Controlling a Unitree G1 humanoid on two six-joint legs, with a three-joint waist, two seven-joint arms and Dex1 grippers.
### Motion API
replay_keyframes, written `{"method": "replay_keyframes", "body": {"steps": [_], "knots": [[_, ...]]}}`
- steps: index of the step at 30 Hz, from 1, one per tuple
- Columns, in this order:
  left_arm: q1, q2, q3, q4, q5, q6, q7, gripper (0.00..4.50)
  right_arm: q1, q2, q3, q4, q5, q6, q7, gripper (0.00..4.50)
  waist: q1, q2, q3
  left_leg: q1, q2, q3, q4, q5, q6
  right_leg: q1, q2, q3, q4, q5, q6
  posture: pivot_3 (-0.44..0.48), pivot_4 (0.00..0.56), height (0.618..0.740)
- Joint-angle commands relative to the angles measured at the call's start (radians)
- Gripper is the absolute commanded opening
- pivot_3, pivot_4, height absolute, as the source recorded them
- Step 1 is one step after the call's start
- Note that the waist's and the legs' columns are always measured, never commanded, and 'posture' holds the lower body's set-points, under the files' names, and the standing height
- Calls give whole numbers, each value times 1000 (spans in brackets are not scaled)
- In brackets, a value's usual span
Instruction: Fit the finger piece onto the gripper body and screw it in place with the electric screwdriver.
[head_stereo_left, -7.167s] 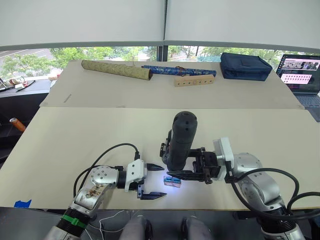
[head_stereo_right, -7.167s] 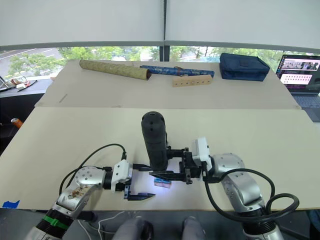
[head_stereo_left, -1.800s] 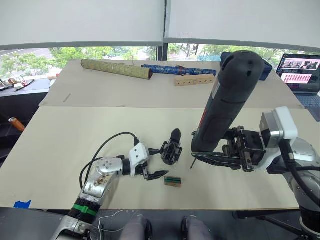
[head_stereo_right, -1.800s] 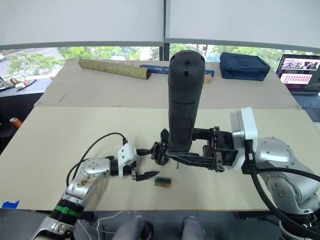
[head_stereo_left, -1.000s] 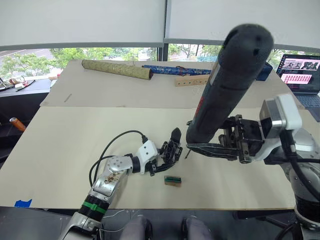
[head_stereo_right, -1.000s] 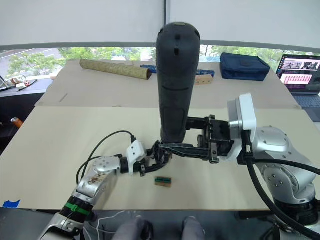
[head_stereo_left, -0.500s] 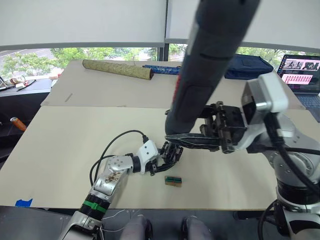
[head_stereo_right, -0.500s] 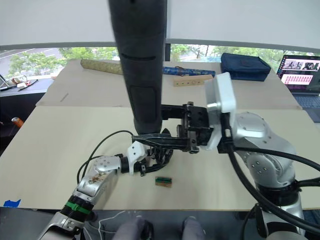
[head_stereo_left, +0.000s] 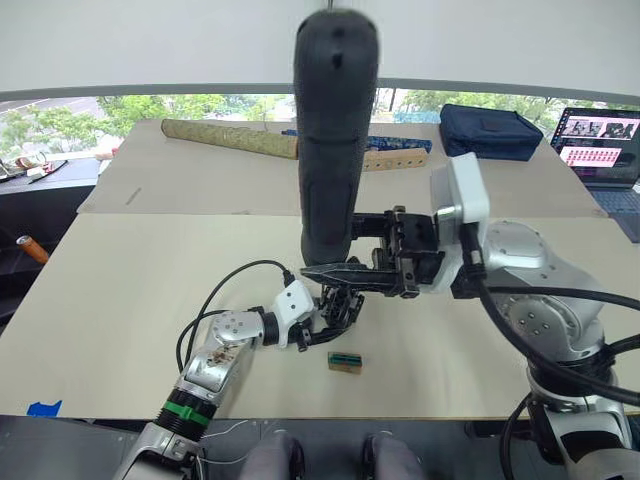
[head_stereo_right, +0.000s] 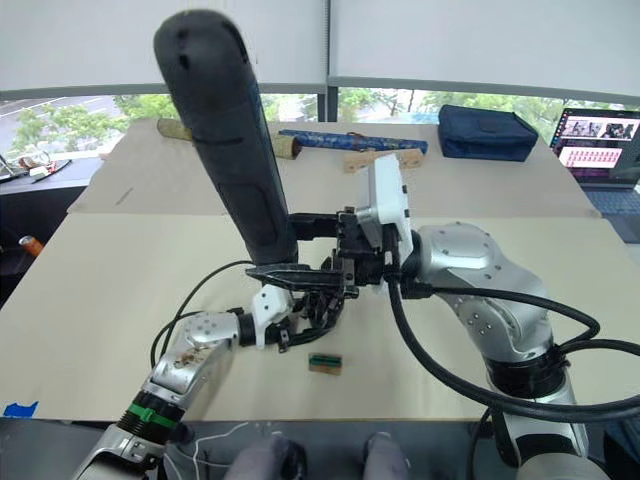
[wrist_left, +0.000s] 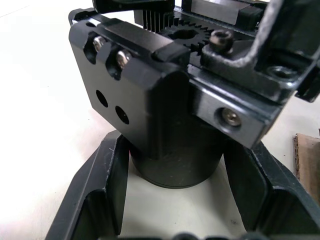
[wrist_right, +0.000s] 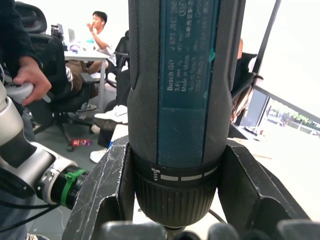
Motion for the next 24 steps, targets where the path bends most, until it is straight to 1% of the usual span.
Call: {"method": "replay_keyframes", "body": {"steps": [1,9,24], "knots": [[23,13,-5,1,3,25,0,2271,-29,8,-10,-10,-10,0,-1,1901,-1,0,0,0,0,0,0,0,0,0,0,0,0,0,0,0,150,740],[28,13,-6,-4,2,33,7,2271,-32,9,19,11,-48,22,6,1901,-2,0,0,0,0,0,0,0,-1,0,1,0,0,0,0,0,150,740],[35,15,-12,-13,3,41,9,2271,15,47,43,28,-127,-7,31,1901,-2,0,0,0,0,0,0,0,-1,0,1,0,-1,0,0,0,150,740]]}}
